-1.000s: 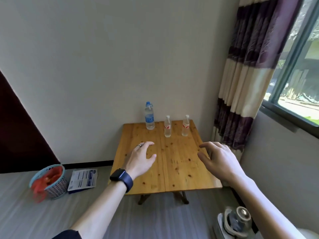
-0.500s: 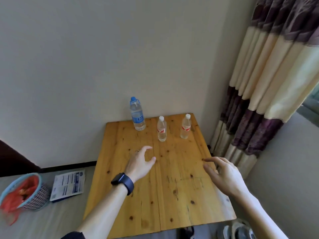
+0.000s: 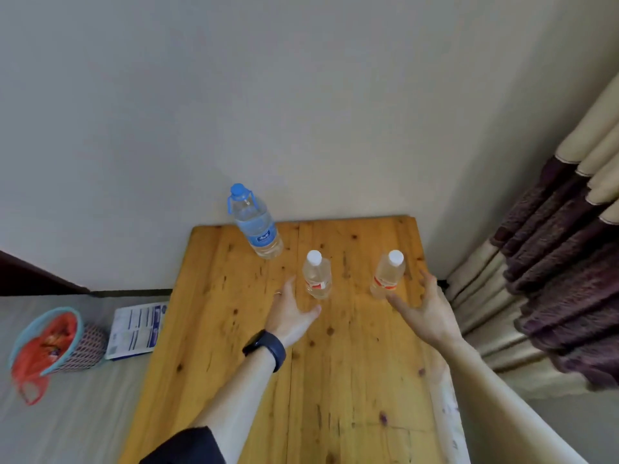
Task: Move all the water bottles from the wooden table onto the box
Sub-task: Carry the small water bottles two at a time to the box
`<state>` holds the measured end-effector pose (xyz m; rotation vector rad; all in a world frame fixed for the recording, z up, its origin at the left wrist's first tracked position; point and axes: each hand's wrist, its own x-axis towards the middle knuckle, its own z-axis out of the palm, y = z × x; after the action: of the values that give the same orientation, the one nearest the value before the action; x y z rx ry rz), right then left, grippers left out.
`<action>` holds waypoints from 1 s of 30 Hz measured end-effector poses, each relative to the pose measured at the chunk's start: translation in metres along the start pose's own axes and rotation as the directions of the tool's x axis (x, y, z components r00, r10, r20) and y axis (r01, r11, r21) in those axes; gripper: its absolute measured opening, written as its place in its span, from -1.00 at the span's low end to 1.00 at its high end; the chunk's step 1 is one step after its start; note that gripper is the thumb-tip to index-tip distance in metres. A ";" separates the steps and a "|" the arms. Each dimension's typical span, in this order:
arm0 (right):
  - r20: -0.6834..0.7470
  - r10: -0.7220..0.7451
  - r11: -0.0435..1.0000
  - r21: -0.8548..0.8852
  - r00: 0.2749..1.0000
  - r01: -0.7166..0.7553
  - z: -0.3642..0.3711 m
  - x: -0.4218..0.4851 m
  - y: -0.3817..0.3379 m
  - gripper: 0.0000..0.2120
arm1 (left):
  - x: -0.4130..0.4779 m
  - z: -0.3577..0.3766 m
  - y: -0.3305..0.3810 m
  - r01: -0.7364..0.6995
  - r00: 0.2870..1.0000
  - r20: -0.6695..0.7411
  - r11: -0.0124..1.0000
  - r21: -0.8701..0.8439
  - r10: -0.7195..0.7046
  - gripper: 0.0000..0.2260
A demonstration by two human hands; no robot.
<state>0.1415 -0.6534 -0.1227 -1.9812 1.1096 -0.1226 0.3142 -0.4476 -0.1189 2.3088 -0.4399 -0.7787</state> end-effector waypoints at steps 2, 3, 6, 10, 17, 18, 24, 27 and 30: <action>0.001 0.030 0.997 0.077 1.000 -0.030 0.008 0.038 -0.005 0.07 | 0.032 0.008 0.009 0.010 1.000 -0.020 1.000 -0.015 -0.011 -0.12; 0.015 0.047 0.993 0.103 0.999 -0.048 0.014 0.053 -0.005 0.10 | 0.046 0.012 0.012 0.020 0.999 -0.027 1.000 -0.015 -0.020 -0.08; 0.072 0.091 0.989 0.111 0.993 -0.099 0.031 0.081 -0.001 0.03 | 0.078 0.024 0.007 0.022 1.000 -0.013 0.999 -0.023 -0.022 -0.04; 0.093 0.096 0.991 0.089 0.991 -0.104 0.042 0.091 0.010 -0.22 | 0.096 0.034 -0.006 -0.015 1.000 0.004 0.997 -0.071 0.015 -0.26; 0.122 0.051 0.994 0.093 0.991 -0.063 0.037 0.069 0.014 -0.38 | 0.071 0.037 -0.021 -0.036 0.992 -0.117 0.998 0.045 0.041 -0.33; 0.129 0.045 0.993 0.098 0.991 -0.058 0.038 0.057 0.014 -0.38 | 0.059 0.037 -0.025 -0.024 0.990 -0.137 0.999 0.037 0.029 -0.33; 0.192 0.071 0.986 0.138 0.979 -0.098 0.061 -0.039 0.016 -0.40 | -0.029 0.037 -0.057 0.019 0.973 -0.229 0.996 -0.085 -0.038 -0.44; 0.240 0.094 0.977 0.163 0.966 -0.135 0.081 -0.089 0.020 -0.45 | -0.070 0.042 -0.082 0.054 0.967 -0.243 0.992 -0.118 -0.081 -0.44; 0.281 0.108 0.976 0.153 0.953 -0.156 0.098 -0.129 0.024 -0.47 | -0.103 0.044 -0.100 0.057 0.967 -0.241 0.991 -0.119 -0.084 -0.44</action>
<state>0.0921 -0.5030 -0.1644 -1.7036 1.0121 0.1178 0.2174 -0.3445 -0.1708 2.2882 -0.1991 -0.5258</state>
